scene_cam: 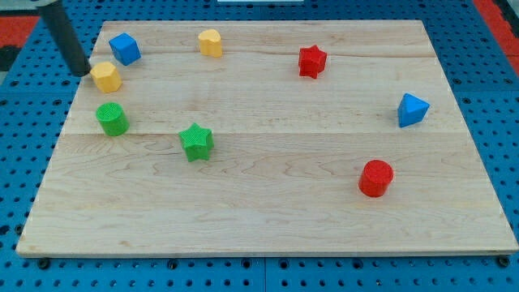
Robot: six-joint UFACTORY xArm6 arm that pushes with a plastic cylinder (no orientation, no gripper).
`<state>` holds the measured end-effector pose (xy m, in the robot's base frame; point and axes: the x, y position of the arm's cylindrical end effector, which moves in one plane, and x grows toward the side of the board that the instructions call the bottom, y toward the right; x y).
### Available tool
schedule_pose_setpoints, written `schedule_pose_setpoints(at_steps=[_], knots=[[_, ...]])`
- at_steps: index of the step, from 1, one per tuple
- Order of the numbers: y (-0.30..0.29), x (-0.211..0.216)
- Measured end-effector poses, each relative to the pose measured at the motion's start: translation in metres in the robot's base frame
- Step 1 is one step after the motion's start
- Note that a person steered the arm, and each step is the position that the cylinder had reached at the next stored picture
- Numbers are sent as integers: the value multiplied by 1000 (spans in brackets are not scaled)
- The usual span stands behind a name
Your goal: Slide blue cube towards yellow hexagon
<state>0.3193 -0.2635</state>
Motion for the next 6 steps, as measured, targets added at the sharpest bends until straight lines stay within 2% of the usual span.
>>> schedule_pose_setpoints(at_steps=[1,2,4,6], knots=[[-1,-1],[-41,-28],[5,-88],[38,-77]])
